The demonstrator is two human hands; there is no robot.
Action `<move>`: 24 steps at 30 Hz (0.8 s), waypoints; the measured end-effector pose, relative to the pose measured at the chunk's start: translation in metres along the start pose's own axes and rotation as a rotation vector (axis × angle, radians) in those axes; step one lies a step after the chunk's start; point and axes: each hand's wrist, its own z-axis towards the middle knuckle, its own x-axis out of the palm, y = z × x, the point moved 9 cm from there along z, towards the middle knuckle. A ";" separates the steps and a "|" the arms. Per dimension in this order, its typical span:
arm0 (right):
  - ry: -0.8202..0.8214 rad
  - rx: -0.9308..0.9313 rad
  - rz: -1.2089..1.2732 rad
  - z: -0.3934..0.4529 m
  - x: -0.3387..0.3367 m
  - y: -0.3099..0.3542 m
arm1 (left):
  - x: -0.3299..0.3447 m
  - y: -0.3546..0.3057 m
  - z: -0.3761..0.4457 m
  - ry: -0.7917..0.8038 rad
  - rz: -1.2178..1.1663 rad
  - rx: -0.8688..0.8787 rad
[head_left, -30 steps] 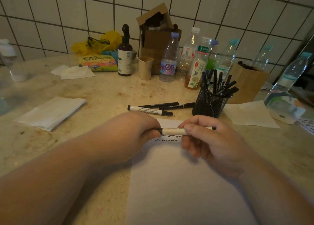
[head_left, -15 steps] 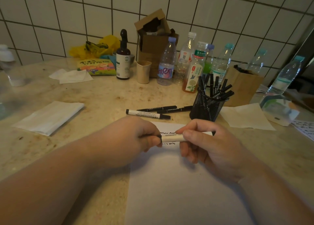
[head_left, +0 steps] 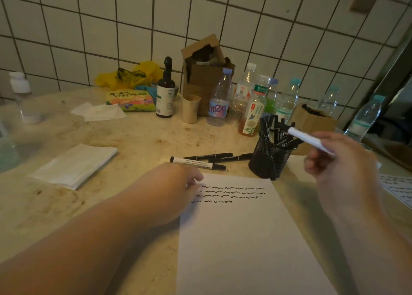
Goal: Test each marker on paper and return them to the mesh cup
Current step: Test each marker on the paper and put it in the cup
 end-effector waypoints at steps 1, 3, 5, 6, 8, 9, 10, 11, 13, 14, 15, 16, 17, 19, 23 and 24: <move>-0.042 0.010 -0.035 0.003 -0.004 0.003 | 0.000 0.000 0.000 0.001 0.008 0.000; -0.090 0.010 -0.170 0.010 -0.009 0.008 | -0.001 -0.001 0.000 -0.005 0.019 0.003; -0.077 -0.001 -0.304 0.018 -0.005 0.013 | -0.002 -0.001 -0.001 -0.004 0.020 0.003; -0.057 -0.007 -0.373 0.022 -0.002 0.015 | -0.001 -0.001 -0.001 0.002 0.021 0.001; -0.022 -0.032 -0.543 0.030 0.003 0.019 | -0.001 -0.002 -0.001 0.008 0.028 0.003; -0.004 -0.053 -0.637 0.032 0.006 0.022 | -0.001 -0.001 -0.002 0.007 0.030 0.003; 0.013 -0.070 -0.711 0.033 0.010 0.024 | -0.001 -0.001 -0.002 0.008 0.029 0.000; 0.032 -0.084 -0.753 0.034 0.014 0.026 | -0.001 -0.001 -0.002 0.010 0.024 -0.004; 0.049 -0.090 -0.780 0.039 0.021 0.028 | -0.001 -0.001 -0.002 0.011 0.012 -0.009; 0.045 -0.087 -0.788 0.042 0.024 0.027 | -0.001 -0.001 -0.003 0.012 0.006 -0.011; 0.042 -0.082 -0.801 0.045 0.026 0.026 | -0.001 -0.001 -0.003 0.012 0.001 -0.013; 0.040 -0.088 -0.812 0.048 0.028 0.025 | -0.001 -0.001 -0.003 0.012 -0.003 -0.015; 0.042 -0.098 -0.840 0.051 0.030 0.023 | -0.001 -0.001 -0.003 0.011 -0.004 -0.017; 0.053 -0.128 -0.939 0.054 0.034 0.018 | -0.001 -0.001 -0.002 0.015 -0.005 -0.019; 0.037 -0.216 -1.098 0.053 0.044 0.017 | -0.001 -0.003 -0.003 0.026 -0.004 -0.014; 0.020 -0.236 -1.088 0.049 0.047 0.019 | -0.001 -0.004 -0.003 0.025 0.000 -0.012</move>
